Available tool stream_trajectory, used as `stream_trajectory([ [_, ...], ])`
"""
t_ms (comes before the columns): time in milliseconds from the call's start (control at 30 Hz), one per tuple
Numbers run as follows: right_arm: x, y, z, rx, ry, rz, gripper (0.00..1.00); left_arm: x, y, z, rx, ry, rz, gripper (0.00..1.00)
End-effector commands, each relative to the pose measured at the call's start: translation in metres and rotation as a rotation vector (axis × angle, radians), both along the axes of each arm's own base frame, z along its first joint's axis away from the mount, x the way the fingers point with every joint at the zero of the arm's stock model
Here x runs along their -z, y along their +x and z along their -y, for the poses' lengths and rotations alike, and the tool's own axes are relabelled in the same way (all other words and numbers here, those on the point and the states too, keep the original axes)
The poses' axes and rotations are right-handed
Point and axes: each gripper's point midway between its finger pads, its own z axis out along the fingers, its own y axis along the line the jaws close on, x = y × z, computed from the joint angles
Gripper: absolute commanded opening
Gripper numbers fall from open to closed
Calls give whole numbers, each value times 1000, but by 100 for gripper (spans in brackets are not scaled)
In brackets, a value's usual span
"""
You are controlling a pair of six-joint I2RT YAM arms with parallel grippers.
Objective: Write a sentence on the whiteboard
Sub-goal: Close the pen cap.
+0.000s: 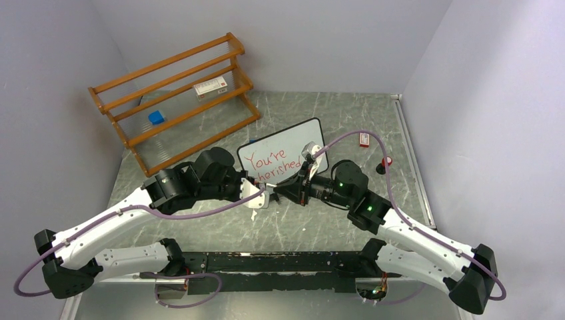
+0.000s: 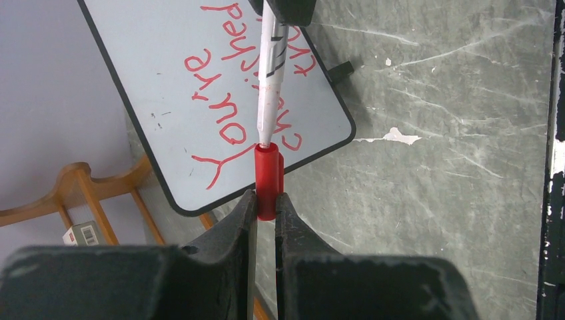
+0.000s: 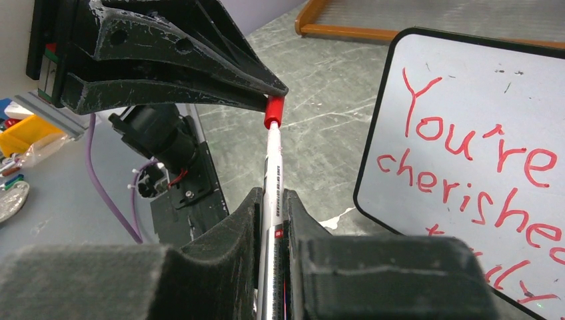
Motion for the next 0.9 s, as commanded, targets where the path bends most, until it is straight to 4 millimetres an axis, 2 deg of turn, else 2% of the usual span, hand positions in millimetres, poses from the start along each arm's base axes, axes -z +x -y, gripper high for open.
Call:
stream_trajectory([
  [0, -15, 1, 0, 0, 30, 19, 0, -14, 2, 1, 2, -13, 36, 5],
  [567, -11, -1, -11, -50, 21, -2, 0, -14, -9, 15, 78, 8, 14, 5],
  [867, -3, 0, -23, -92, -6, -50, 0, -23, -28, 40, 166, 33, 43, 5],
])
